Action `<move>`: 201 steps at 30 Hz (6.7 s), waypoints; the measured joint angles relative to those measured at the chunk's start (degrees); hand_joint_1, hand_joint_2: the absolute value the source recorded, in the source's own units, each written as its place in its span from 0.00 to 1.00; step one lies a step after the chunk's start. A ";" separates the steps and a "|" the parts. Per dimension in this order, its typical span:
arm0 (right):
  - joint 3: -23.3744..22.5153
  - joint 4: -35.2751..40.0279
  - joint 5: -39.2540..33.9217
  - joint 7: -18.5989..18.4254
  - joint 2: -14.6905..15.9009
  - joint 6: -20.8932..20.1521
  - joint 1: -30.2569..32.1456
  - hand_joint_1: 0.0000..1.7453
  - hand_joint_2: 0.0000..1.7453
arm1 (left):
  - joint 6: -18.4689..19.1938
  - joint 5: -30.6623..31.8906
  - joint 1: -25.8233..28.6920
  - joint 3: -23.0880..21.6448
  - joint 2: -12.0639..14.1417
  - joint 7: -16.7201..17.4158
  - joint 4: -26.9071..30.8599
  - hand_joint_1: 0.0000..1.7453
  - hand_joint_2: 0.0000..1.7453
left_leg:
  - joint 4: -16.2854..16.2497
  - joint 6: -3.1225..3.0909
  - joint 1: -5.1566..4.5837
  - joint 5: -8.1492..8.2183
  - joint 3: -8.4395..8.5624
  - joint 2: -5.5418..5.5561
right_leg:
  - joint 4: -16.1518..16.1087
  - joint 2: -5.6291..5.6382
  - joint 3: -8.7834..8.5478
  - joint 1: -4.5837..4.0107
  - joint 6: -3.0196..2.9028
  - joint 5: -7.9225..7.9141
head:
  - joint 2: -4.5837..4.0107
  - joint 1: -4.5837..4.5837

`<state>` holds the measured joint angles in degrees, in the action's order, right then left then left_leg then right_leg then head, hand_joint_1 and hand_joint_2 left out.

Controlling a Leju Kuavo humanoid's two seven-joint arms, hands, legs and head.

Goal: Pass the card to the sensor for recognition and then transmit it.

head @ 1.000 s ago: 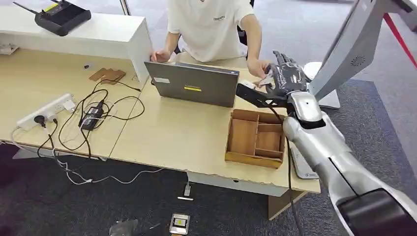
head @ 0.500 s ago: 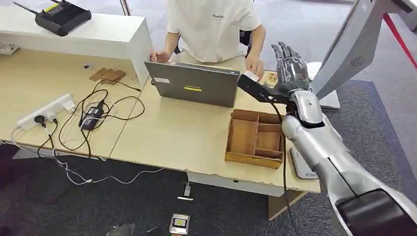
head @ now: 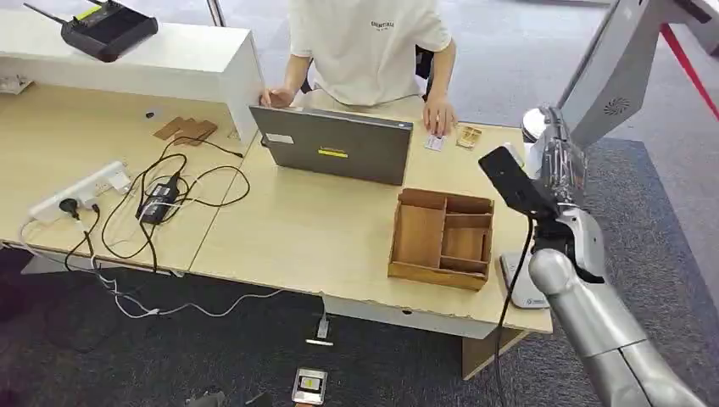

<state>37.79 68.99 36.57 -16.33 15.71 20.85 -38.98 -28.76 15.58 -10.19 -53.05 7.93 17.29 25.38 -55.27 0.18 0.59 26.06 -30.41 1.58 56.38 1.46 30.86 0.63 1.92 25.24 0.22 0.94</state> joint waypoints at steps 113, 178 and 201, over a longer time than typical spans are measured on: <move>3.54 1.87 8.35 3.85 -2.47 -17.99 16.98 0.00 1.00 | 0.98 -1.46 -1.48 -1.79 0.90 1.66 0.22 0.00 0.00 | 0.02 0.01 0.01 0.00 -0.03 -0.04 | 0.06 0.00 0.02 -0.01 -0.01 0.00 | 0.00 0.02; 2.20 -0.25 9.88 3.74 0.09 -13.22 17.39 0.00 1.00 | 1.01 -1.31 -0.55 -1.79 1.31 1.88 1.31 0.00 0.00 | 0.02 0.01 0.01 0.00 -0.01 -0.06 | 0.05 0.01 0.02 0.00 -0.01 0.00 | 0.00 0.04; 2.88 -1.32 8.83 3.91 -0.74 -13.75 17.37 1.00 1.00 | 1.62 -0.52 -1.20 -1.86 1.29 1.62 1.31 0.00 0.00 | 0.02 0.01 0.01 0.00 0.00 -0.06 | 0.05 0.01 0.02 0.00 0.00 -0.01 | 0.00 0.04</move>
<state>40.68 67.67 45.40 -12.41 14.97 7.10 -21.62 -27.15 15.06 -11.39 -54.90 9.22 18.91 26.69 -55.25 0.20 0.59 26.06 -30.42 1.53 56.42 1.47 30.87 0.62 1.92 25.23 0.22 0.98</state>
